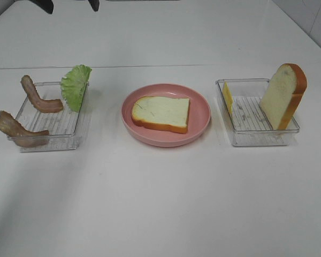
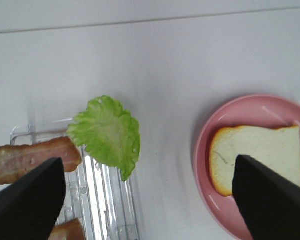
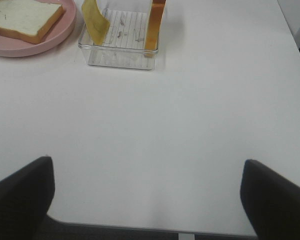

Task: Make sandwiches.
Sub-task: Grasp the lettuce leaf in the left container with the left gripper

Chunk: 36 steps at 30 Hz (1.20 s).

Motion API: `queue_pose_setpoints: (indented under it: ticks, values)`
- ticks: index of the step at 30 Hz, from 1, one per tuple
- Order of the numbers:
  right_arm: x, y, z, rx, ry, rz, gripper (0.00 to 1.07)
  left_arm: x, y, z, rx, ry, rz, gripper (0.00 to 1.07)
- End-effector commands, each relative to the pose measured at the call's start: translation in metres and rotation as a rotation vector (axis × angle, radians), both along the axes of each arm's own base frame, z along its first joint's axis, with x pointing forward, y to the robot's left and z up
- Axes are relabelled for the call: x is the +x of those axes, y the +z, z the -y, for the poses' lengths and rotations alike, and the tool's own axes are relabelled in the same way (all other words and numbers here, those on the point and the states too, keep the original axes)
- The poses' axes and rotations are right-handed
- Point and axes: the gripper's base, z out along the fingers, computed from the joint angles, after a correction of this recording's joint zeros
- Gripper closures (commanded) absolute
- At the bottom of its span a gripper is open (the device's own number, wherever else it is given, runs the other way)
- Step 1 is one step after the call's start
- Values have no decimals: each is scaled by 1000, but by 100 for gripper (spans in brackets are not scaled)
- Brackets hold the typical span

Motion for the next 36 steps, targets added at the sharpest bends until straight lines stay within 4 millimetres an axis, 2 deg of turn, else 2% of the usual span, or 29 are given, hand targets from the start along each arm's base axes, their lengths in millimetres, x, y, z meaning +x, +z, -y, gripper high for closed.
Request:
queue_pose_setpoints:
  ticks: [1,2,4,5,6,11,12,13,14,18,21,26,32,36]
  values:
    - [-5,0,0,0,-4,38,9,-4,-28,-9,59,33,-159,23]
    - [-5,0,0,0,-4,38,9,-4,-28,-9,59,33,-159,23]
    - [-5,0,0,0,-4,38,9,3,-43,-13,49,83,-192,23]
    - [-5,0,0,0,-4,38,9,3,-43,-13,49,83,-192,23]
    - [-5,0,0,0,-4,38,9,7,-55,-12,50,106,-214,23]
    - [-5,0,0,0,-4,38,9,15,-73,-11,54,119,-222,23]
    - [-5,0,0,0,-4,38,9,19,-83,-10,48,133,-224,23]
    - [-5,0,0,0,-4,38,9,19,-83,-10,48,133,-224,23]
    - [-5,0,0,0,-4,38,9,23,-93,-9,46,138,-226,23]
    - [-5,0,0,0,-4,38,9,30,-110,-8,51,144,-222,23]
    - [-5,0,0,0,-4,38,9,33,-116,-8,55,160,-212,23]
    - [-5,0,0,0,-4,38,9,42,-139,-5,33,185,-195,23]
    - [-5,0,0,0,-4,38,9,46,-146,-4,22,186,-177,23]
    - [-5,0,0,0,-4,38,9,47,-157,-3,29,186,-197,23]
